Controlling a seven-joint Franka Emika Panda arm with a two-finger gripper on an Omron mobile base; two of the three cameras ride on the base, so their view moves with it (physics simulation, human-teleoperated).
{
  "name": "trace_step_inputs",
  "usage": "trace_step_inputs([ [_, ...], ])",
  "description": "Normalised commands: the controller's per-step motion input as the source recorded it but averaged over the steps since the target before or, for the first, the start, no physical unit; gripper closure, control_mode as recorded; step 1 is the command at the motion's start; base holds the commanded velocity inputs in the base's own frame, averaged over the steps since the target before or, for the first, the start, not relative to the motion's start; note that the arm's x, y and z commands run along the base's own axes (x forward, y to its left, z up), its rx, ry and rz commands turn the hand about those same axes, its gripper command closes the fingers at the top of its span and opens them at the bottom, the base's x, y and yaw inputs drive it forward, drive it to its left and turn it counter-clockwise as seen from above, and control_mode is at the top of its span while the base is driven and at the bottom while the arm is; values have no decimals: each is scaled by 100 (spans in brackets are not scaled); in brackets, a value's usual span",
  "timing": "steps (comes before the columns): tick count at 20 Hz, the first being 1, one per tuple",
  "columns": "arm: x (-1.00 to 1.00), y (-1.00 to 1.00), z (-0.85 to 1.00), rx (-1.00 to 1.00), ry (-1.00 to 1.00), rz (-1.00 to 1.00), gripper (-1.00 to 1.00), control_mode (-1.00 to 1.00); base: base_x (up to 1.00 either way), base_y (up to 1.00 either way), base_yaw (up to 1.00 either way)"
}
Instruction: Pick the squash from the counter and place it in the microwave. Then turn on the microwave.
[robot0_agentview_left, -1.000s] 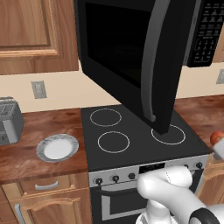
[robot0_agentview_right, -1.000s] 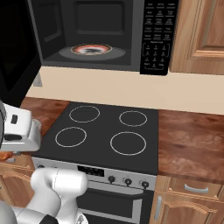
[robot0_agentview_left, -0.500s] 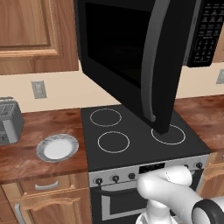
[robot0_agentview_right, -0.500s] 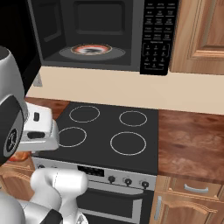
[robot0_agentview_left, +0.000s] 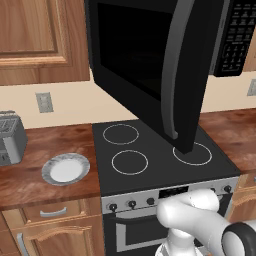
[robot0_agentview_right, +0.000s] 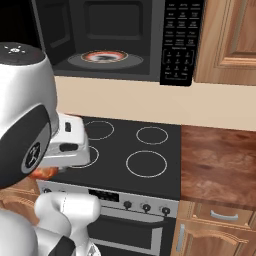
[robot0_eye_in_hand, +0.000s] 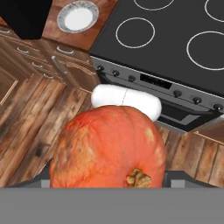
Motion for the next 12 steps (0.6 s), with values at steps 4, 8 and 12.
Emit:
trace_step_inputs([
  [4,25,-21,2,0,-5,0,100,-100,0,0,0],
  [8,27,-20,3,0,-6,0,100,-100,0,0,0],
  [12,26,-16,2,0,-11,0,100,-100,0,0,0],
])
